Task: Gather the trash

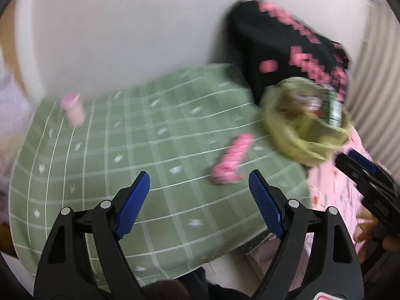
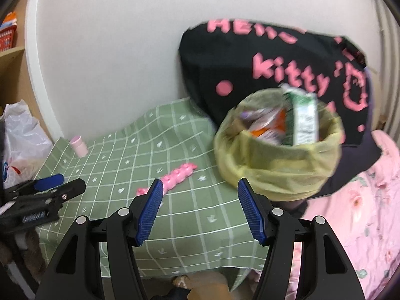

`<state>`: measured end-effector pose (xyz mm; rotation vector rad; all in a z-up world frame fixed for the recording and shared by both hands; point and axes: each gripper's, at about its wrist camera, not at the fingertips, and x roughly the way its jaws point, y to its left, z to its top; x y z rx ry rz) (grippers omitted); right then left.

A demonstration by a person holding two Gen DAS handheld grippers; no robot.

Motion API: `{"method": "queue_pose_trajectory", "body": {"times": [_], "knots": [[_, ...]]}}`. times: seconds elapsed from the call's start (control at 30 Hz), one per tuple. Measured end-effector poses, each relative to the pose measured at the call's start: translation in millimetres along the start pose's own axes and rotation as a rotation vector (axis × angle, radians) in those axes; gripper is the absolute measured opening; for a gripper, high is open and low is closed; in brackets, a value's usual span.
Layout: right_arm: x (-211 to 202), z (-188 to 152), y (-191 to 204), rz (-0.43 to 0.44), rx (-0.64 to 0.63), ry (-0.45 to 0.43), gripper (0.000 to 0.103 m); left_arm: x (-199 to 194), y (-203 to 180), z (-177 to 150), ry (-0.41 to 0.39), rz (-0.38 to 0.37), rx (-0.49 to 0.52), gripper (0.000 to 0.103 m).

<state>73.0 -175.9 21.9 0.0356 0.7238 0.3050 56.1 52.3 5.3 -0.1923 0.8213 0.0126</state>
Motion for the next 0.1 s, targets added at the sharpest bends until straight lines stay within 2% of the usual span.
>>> {"method": "queue_pose_trajectory", "body": {"times": [0.03,0.07,0.1], "knots": [[14,4,9,0.038,-0.012,0.021,0.059,8,15,3,0.009,0.037,-0.033,0.077],[27,7,18,0.073,-0.027,0.040,0.059,19,37,7,0.018,0.103,-0.075,0.077],[27,7,18,0.073,-0.027,0.040,0.059,30,60,12,0.021,0.179,-0.119,0.078]]}}
